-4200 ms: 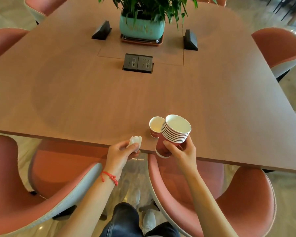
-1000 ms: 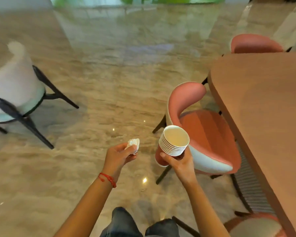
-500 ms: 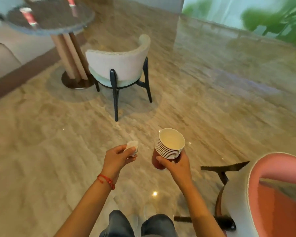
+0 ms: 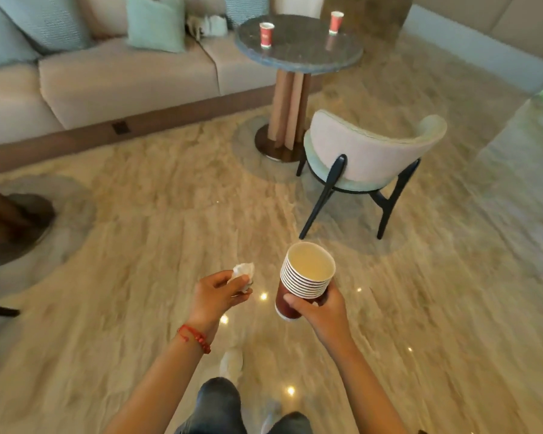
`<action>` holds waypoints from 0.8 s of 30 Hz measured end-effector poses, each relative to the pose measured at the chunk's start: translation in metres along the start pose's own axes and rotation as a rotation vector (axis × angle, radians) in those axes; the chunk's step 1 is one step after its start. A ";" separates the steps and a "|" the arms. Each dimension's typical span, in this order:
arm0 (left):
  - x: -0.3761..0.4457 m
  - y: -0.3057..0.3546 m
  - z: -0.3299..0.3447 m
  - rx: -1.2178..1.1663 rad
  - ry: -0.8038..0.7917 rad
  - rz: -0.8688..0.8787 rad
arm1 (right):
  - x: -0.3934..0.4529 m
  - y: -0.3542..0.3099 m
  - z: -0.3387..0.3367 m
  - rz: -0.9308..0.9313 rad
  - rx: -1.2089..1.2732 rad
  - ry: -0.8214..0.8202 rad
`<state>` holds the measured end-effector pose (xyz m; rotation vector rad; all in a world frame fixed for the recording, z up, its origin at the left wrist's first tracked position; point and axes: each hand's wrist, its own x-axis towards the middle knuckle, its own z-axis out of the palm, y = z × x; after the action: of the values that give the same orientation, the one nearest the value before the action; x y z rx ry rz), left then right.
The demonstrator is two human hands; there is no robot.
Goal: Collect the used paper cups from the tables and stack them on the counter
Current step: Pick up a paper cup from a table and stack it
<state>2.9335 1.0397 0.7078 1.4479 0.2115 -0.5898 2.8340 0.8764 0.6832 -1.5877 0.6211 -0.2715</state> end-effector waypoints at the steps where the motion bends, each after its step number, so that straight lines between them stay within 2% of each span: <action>1: 0.009 0.005 -0.005 -0.015 0.021 0.001 | 0.011 -0.002 0.008 -0.003 -0.006 -0.022; 6: 0.074 0.035 -0.032 -0.056 0.080 0.018 | 0.085 -0.018 0.054 -0.014 -0.027 -0.088; 14: 0.194 0.113 -0.066 -0.033 0.101 0.045 | 0.206 -0.062 0.128 -0.016 0.026 -0.064; 24: 0.339 0.183 -0.040 -0.054 0.085 0.043 | 0.361 -0.088 0.153 -0.022 -0.015 -0.038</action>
<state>3.3182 0.9960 0.6987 1.4227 0.2608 -0.4844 3.2302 0.8122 0.6814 -1.6116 0.5783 -0.2528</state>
